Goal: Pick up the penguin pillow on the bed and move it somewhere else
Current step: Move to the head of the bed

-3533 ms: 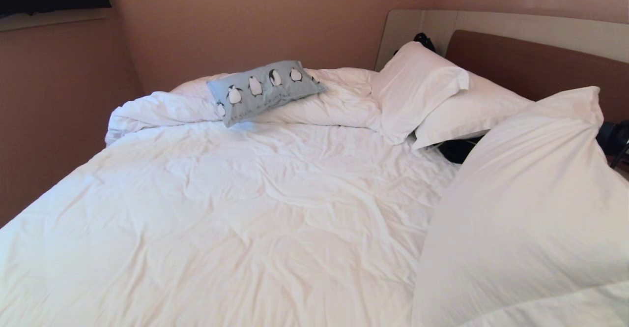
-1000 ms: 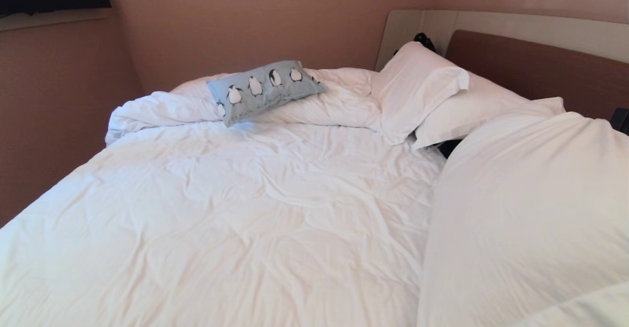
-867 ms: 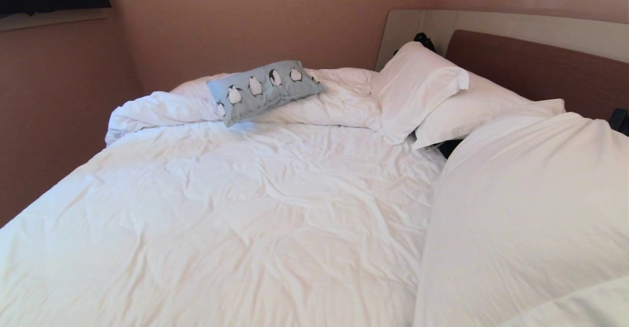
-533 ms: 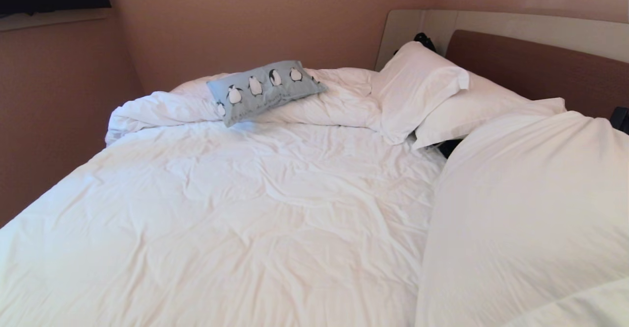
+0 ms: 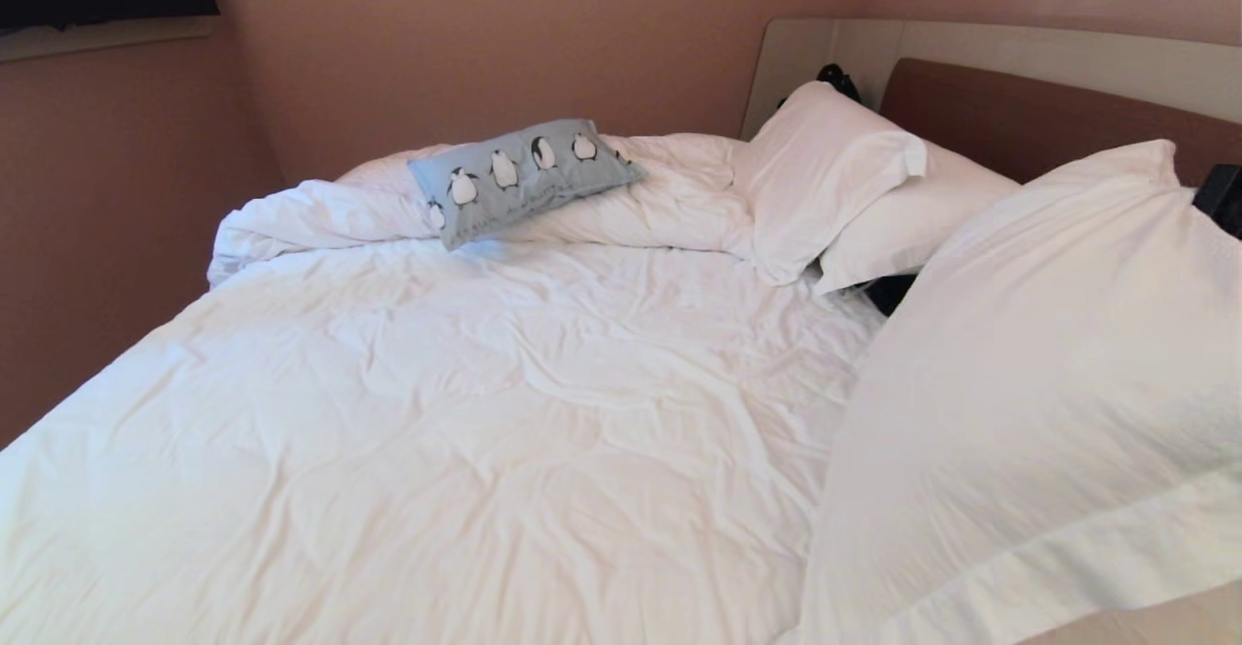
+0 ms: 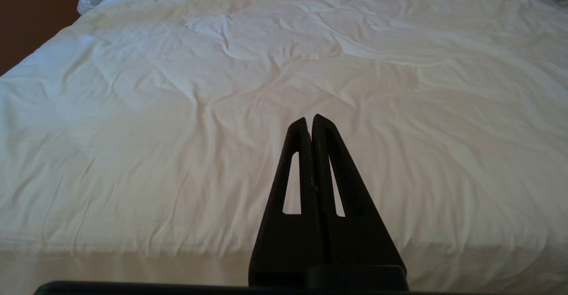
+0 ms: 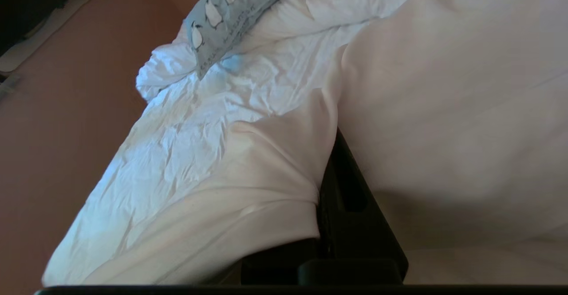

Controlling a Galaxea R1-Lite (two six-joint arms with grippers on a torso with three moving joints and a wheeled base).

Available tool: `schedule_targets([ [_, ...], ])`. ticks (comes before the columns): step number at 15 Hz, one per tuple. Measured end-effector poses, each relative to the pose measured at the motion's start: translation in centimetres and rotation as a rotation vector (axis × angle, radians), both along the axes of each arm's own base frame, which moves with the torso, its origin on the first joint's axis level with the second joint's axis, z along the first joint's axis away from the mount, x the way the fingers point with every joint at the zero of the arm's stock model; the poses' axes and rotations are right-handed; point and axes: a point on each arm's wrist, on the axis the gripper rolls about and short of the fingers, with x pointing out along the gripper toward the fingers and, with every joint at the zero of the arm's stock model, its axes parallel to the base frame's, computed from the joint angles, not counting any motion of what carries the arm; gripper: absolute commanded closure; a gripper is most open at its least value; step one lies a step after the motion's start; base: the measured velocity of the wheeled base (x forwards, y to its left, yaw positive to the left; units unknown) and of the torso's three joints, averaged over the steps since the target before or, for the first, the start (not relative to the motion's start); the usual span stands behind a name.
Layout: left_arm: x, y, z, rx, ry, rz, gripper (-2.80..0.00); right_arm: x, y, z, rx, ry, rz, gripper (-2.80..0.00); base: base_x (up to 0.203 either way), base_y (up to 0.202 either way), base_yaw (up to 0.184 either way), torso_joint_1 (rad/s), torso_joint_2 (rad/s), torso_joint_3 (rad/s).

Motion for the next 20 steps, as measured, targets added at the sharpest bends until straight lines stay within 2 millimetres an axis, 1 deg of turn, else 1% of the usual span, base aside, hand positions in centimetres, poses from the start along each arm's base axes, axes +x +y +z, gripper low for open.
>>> schedule_targets([
  [3,0.0,0.0,0.0,0.000,0.000,0.000,0.00,-1.3,2.0,2.1,-0.043,-0.045,-0.095,0.00,0.000,0.000,0.000,0.000,0.00,0.000],
  [7,0.0,0.0,0.0,0.000,0.000,0.000,0.00,-1.8,3.8,3.3,-0.107,-0.090,-0.250,0.00,0.000,0.000,0.000,0.000,0.00,0.000],
  [17,0.0,0.0,0.0,0.001,0.000,0.000,0.00,-1.6,5.6,4.9,-0.219,-0.148,-0.658,0.00,0.000,0.000,0.000,0.000,0.00,0.000],
  [20,0.0,0.0,0.0,0.000,0.000,0.000,0.00,-1.6,5.6,5.6,-0.254,-0.173,-0.804,0.00,0.000,0.000,0.000,0.000,0.00,0.000],
])
